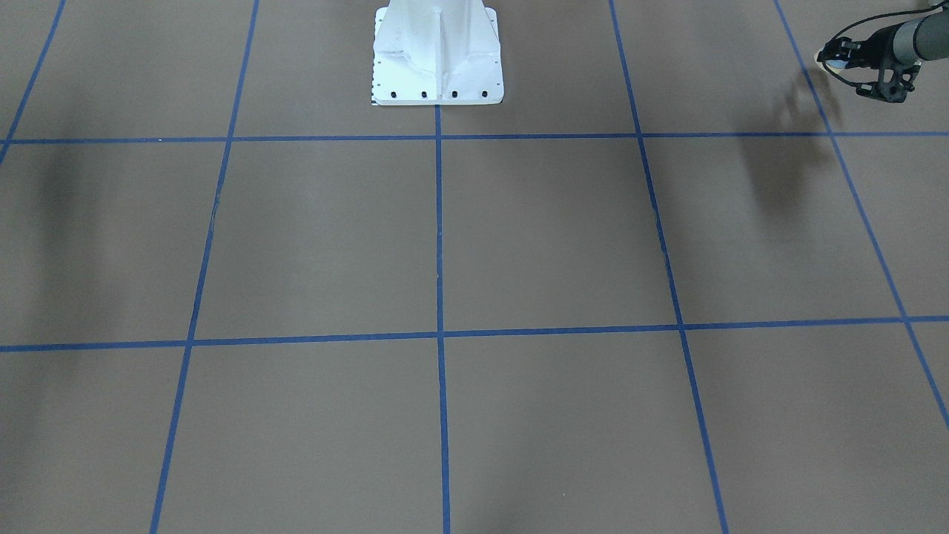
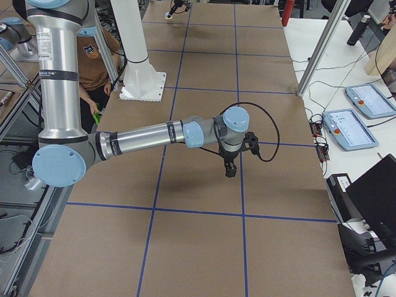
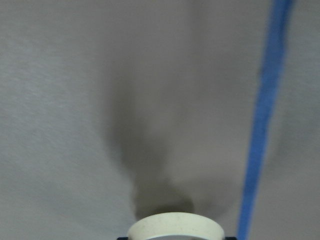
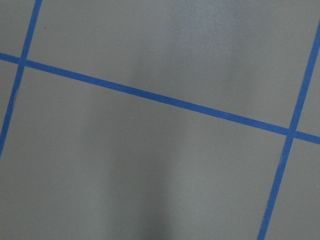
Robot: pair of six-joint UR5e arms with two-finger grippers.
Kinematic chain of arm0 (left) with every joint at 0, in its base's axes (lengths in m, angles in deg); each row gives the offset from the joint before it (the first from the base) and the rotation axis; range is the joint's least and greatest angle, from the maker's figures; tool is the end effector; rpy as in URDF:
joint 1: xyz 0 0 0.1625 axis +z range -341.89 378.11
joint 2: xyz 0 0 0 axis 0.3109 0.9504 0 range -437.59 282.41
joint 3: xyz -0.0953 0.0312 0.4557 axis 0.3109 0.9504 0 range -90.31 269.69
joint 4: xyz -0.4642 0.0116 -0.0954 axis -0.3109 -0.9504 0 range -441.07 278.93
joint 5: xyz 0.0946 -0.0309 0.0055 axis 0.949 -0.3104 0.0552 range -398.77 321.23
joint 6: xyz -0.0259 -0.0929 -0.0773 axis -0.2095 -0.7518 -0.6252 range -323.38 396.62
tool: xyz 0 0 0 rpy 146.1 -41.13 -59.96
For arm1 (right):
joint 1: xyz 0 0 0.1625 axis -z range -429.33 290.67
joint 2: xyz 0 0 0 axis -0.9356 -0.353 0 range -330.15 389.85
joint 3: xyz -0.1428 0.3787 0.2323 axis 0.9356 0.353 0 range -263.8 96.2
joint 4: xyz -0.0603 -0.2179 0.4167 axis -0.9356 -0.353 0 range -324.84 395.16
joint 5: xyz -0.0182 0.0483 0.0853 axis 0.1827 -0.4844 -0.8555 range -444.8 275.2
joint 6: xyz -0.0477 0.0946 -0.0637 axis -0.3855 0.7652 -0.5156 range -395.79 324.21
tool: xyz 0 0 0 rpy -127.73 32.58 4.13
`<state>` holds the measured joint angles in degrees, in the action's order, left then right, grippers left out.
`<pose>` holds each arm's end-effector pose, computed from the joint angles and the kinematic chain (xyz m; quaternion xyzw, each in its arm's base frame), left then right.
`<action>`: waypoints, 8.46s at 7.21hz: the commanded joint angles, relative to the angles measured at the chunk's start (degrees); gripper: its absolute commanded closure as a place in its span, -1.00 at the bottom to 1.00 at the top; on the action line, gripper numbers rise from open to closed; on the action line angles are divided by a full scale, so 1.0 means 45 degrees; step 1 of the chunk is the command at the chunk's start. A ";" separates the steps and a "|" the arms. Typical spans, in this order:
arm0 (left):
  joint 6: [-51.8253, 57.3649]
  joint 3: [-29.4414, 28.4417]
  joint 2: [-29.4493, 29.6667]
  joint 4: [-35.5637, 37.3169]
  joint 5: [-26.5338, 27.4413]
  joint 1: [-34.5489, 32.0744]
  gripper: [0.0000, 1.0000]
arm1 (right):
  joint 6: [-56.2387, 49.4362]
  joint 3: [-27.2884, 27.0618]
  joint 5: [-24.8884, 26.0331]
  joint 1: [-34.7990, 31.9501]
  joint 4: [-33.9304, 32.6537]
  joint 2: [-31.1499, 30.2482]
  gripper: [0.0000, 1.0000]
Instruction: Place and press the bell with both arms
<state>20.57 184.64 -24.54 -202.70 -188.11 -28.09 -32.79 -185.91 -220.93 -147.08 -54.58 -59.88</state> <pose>0.1221 -0.1663 0.8402 -0.2493 0.4277 0.2068 0.8439 -0.0763 -0.5592 0.5935 0.0486 -0.3994 -0.1167 0.9080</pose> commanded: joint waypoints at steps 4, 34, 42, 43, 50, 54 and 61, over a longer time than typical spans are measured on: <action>-0.0065 0.3645 0.5064 0.8705 -0.0329 -0.1094 0.90 | -0.0004 0.0092 0.0036 0.0130 0.0000 0.0000 -1.00; -0.9987 -0.9757 2.2938 0.6775 0.2269 0.2009 -0.98 | -0.0004 0.0034 0.0075 0.0423 0.0020 0.0213 -1.00; -0.4923 -0.1677 1.6450 0.8767 0.3574 -0.1992 -0.98 | 1.3908 -0.0687 0.2548 0.7637 0.4247 0.4307 0.85; -0.3517 -0.0796 1.5100 0.8748 0.4157 -0.2462 -0.98 | 1.4212 -0.0709 0.3658 0.8616 0.2111 0.5902 1.00; -0.1686 0.0833 1.2607 0.8748 0.5237 -0.3150 -0.98 | 1.6305 0.3683 0.5816 1.0931 0.0449 1.0683 1.00; -0.1725 0.1028 1.2567 0.8767 0.5589 -0.3130 -0.98 | 1.6246 0.4367 0.5915 1.0872 0.0585 1.0703 1.00; -0.1687 0.1554 1.2023 0.8767 0.5648 -0.3111 -0.98 | 1.4909 0.1259 0.4256 0.8515 0.0723 0.7946 1.00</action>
<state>12.75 190.95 30.54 -163.21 -162.62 -42.01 38.37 -172.98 -200.69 -105.33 -50.67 -16.97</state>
